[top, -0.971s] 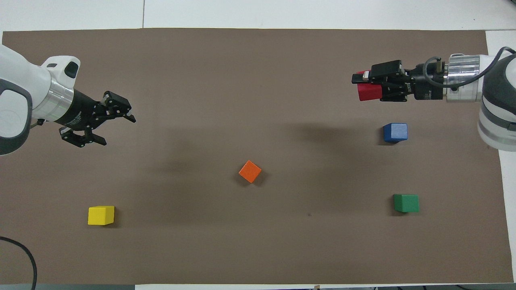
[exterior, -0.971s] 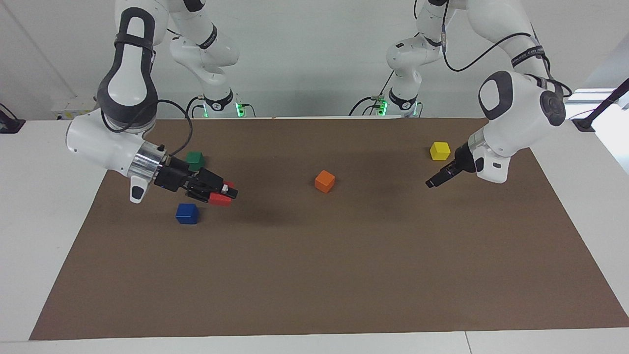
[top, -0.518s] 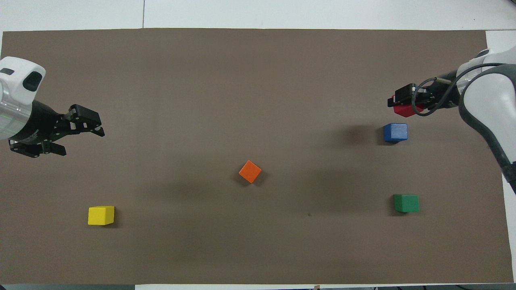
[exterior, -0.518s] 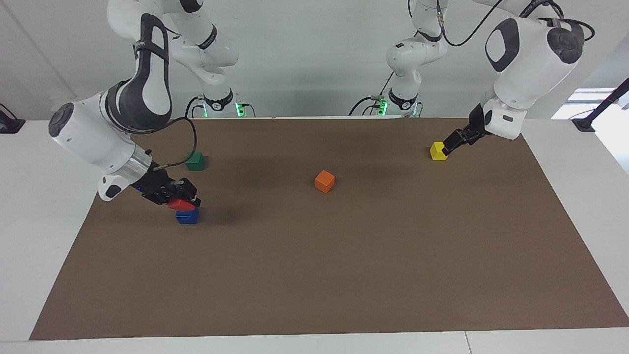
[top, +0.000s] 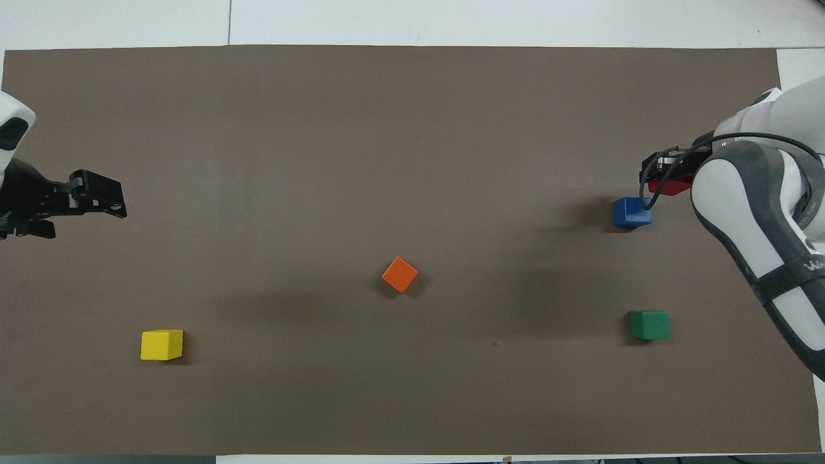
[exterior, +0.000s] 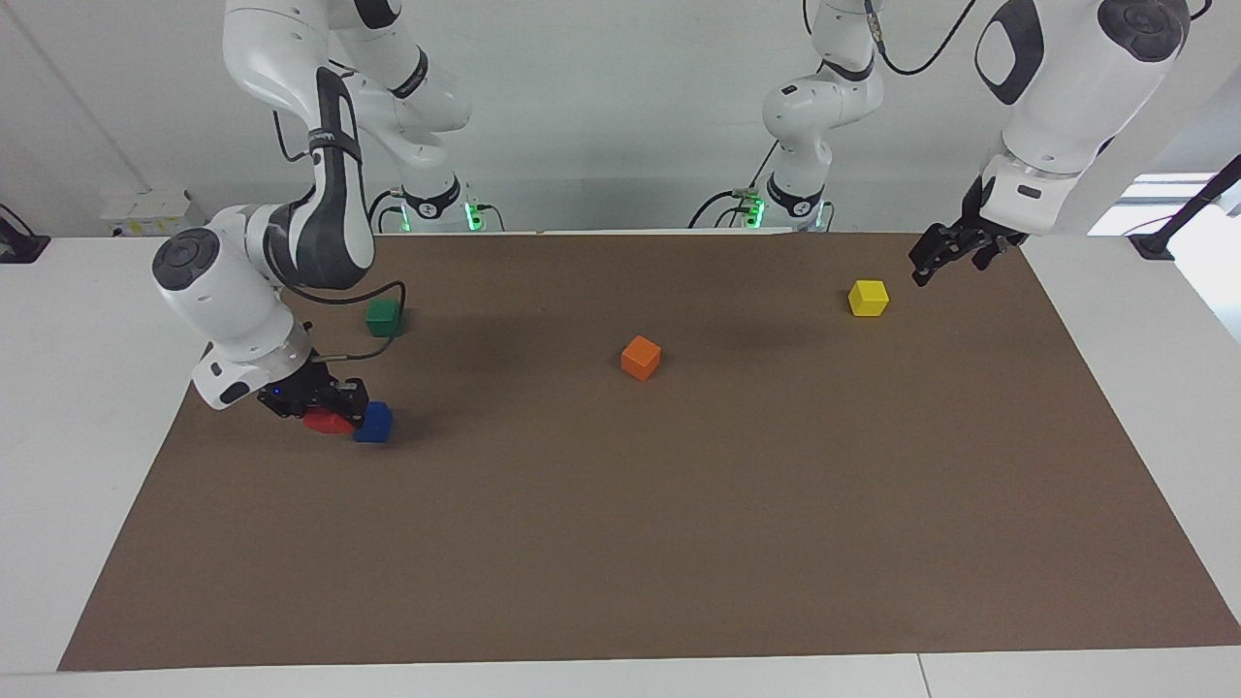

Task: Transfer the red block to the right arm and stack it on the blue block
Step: 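Lower the red cube onto the blue cube with the right gripper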

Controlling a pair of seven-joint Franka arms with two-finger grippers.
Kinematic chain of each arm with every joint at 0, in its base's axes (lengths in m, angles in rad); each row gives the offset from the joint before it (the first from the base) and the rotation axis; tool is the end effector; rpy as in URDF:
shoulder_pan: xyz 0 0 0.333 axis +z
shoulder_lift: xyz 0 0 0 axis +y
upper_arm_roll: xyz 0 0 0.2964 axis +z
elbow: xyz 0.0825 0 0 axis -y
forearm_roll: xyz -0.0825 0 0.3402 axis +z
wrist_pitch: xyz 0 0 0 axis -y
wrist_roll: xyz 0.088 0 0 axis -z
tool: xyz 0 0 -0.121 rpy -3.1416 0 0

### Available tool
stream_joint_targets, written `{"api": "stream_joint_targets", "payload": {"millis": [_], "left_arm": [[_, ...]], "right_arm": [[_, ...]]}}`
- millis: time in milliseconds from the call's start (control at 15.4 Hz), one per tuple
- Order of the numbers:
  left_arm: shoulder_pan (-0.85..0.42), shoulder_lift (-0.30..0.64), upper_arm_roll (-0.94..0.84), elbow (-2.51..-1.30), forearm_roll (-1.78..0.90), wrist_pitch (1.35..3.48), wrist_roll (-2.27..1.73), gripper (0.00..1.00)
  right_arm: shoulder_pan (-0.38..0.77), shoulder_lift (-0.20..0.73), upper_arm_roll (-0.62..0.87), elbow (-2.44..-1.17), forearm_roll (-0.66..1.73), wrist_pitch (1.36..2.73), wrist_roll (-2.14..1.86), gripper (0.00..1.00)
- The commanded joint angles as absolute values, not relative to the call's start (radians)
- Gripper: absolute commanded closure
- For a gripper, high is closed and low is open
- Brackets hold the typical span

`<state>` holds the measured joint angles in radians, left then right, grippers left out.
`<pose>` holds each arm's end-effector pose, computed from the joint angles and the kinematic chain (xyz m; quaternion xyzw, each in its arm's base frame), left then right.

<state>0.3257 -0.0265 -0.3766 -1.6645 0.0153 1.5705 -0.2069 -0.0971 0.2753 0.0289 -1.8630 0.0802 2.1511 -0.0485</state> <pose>0.4990 -0.0258 0.5634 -0.9963 -0.0778 0.0328 0.0169 0.5797 -0.0362 0.3629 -0.9988 0.0322 -0.0086 0.0371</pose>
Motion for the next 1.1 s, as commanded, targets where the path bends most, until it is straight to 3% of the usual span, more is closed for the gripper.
{"api": "stream_joint_targets", "payload": {"millis": [0, 194, 1036], "left_arm": [[0.315, -0.002, -0.348, -1.628, 0.034, 1.546, -0.160, 0.00], [0.142, 0.017, -0.169, -1.586, 0.029, 1.511, -0.149, 0.00], [-0.002, -0.005, -0.075, -1.689, 0.026, 1.640, -0.124, 0.00]], "right_arm": [[-0.094, 0.262, 0.037, -1.882, 0.025, 2.186, -0.021, 1.00], [-0.086, 0.261, 0.038, -1.916, -0.024, 2.218, -0.020, 1.00], [-0.028, 0.236, 0.038, -2.009, -0.144, 2.298, 0.074, 1.00]]}}
